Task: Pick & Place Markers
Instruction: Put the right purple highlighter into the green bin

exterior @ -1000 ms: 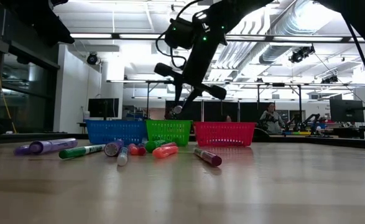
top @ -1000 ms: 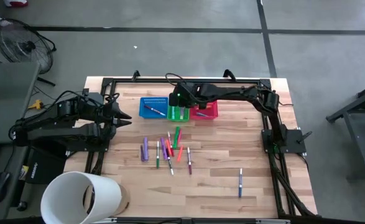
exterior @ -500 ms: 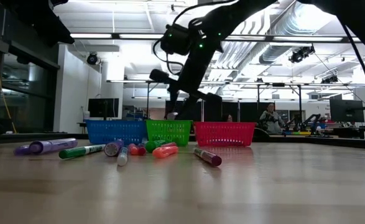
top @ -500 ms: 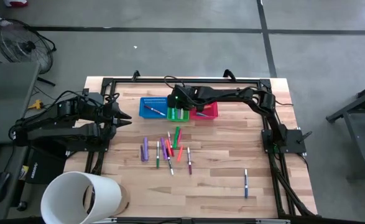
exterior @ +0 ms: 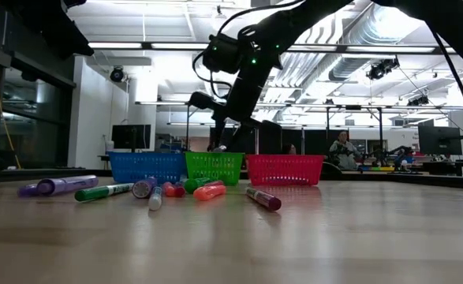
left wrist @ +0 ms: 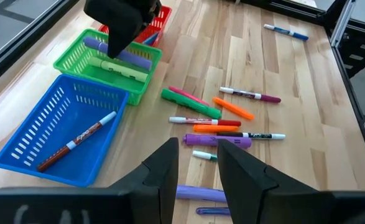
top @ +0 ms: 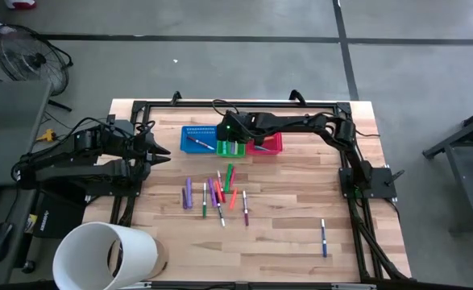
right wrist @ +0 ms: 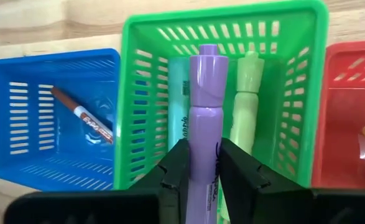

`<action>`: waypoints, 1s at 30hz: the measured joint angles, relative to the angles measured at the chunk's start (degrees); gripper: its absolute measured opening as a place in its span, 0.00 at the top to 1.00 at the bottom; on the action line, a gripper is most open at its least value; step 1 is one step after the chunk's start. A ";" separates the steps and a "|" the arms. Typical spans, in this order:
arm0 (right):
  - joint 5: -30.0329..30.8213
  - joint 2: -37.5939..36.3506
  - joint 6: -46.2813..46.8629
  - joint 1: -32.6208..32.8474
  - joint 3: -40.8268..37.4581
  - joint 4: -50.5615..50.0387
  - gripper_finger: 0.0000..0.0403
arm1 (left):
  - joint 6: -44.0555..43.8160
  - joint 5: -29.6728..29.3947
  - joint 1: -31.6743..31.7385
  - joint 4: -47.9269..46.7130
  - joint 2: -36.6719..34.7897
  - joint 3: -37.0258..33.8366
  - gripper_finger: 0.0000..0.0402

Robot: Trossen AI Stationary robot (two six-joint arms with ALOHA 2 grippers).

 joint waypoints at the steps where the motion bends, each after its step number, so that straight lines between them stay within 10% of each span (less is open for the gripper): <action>1: 0.04 0.00 -0.06 0.00 0.00 0.09 0.82 | 0.00 0.00 -0.01 -0.02 0.01 0.00 0.72; 30: 0.13 0.00 -4.15 -0.31 0.00 3.23 0.80 | 0.02 -0.02 -0.01 -0.02 0.01 0.00 0.72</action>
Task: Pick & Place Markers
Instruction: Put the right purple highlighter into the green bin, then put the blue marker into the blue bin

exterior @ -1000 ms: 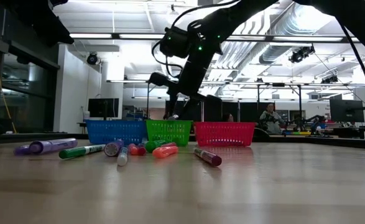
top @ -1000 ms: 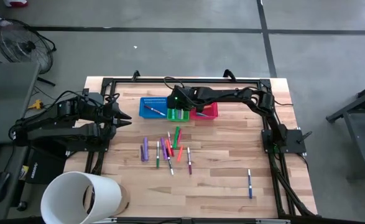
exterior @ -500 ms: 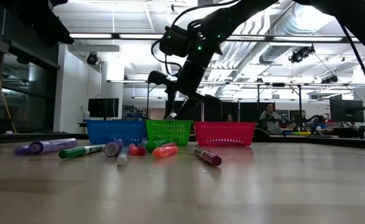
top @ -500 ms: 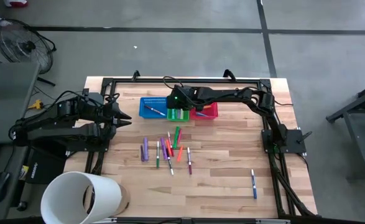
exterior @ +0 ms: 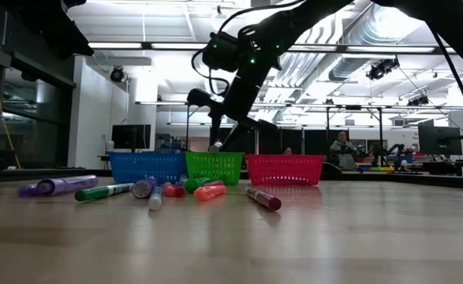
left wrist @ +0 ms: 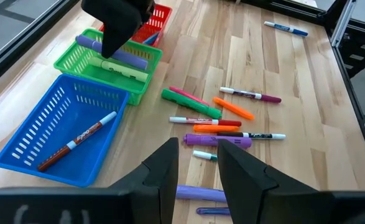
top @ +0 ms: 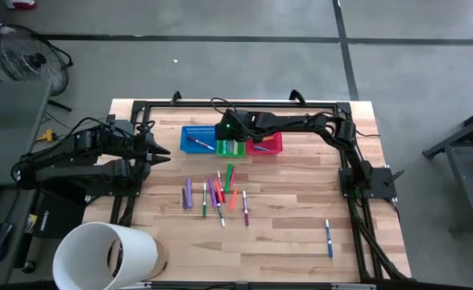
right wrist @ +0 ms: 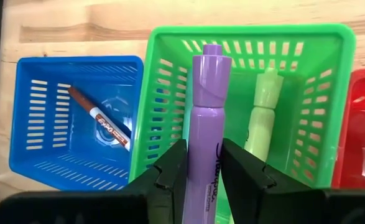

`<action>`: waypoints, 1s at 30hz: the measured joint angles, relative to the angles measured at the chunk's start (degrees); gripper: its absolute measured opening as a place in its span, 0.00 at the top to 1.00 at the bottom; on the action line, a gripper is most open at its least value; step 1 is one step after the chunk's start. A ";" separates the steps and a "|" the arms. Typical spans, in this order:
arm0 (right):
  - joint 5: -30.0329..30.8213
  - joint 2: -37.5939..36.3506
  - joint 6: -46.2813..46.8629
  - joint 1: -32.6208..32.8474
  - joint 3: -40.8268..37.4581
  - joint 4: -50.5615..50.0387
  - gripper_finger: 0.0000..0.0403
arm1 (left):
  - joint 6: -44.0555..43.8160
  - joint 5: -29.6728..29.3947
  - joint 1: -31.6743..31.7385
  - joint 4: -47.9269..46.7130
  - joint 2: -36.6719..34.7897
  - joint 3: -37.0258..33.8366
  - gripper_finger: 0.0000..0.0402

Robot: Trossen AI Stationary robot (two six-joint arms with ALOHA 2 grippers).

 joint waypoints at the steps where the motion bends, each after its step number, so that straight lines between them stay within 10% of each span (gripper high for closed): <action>1: 0.00 0.00 -0.06 0.00 0.00 0.07 0.79 | 0.00 0.00 0.01 -0.02 0.01 0.00 0.72; 30: -4.80 -1.37 -2.61 0.07 1.43 -2.47 0.62 | -0.02 0.11 -0.01 -0.05 -0.01 0.00 0.72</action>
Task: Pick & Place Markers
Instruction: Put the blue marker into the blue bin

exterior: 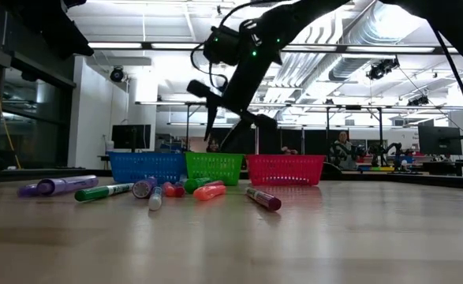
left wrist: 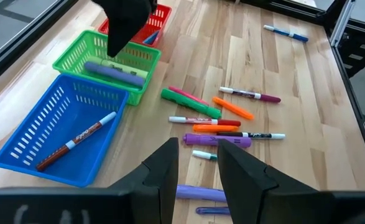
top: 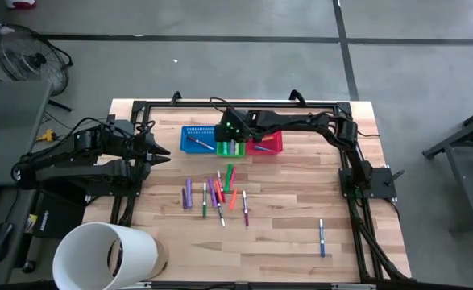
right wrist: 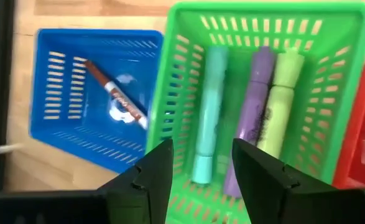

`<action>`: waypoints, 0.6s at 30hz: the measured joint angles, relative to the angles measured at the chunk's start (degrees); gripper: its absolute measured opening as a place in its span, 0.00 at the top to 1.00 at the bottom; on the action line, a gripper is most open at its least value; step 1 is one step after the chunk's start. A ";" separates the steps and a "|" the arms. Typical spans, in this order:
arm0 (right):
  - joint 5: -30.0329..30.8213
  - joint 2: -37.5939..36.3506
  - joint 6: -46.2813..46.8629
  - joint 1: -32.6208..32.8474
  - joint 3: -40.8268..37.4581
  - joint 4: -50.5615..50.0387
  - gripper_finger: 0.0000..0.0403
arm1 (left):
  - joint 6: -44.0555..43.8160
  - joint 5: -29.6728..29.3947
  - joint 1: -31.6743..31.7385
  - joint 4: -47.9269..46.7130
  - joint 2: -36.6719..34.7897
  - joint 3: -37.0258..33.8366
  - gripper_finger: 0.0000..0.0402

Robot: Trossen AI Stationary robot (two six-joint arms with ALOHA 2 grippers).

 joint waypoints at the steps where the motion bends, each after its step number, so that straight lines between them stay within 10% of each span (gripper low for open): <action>1: -0.13 -0.29 -0.60 0.01 0.44 -1.02 0.62 | 0.00 0.06 0.00 -0.03 0.00 0.00 0.72; 18: 0.82 -8.54 -10.02 4.45 10.33 -38.92 0.62 | 0.00 0.61 -0.01 -0.17 0.02 0.00 0.72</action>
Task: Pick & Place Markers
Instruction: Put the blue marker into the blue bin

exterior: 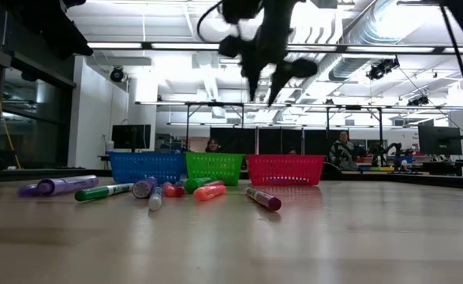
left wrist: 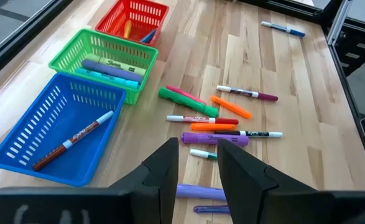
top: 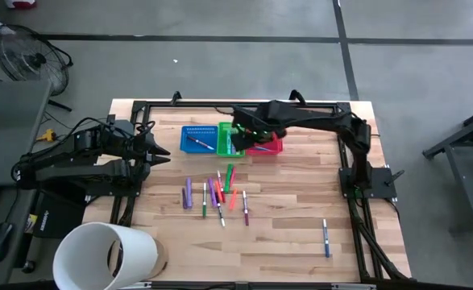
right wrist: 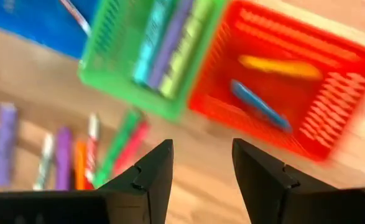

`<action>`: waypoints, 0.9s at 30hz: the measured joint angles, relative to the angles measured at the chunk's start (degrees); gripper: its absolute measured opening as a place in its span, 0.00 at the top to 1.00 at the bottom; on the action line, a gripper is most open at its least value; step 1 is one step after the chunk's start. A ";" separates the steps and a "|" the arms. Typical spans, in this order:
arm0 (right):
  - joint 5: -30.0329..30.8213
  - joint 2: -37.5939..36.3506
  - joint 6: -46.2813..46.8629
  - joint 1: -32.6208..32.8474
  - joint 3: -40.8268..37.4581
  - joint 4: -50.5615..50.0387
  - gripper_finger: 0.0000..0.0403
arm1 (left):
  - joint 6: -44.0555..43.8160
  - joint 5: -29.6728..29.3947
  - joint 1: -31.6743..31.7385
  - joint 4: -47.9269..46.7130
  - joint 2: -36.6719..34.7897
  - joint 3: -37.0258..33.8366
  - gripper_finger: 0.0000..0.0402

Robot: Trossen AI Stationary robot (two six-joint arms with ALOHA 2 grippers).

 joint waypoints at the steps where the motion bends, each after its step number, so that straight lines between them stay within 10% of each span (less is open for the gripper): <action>1: 0.89 -0.83 0.28 0.87 0.00 -2.17 0.62 | 0.00 0.00 0.00 0.01 -0.02 0.00 0.72; 27: 2.12 -7.51 27.52 27.18 -0.07 -16.86 0.62 | 0.02 0.10 0.00 0.03 -0.01 0.00 0.72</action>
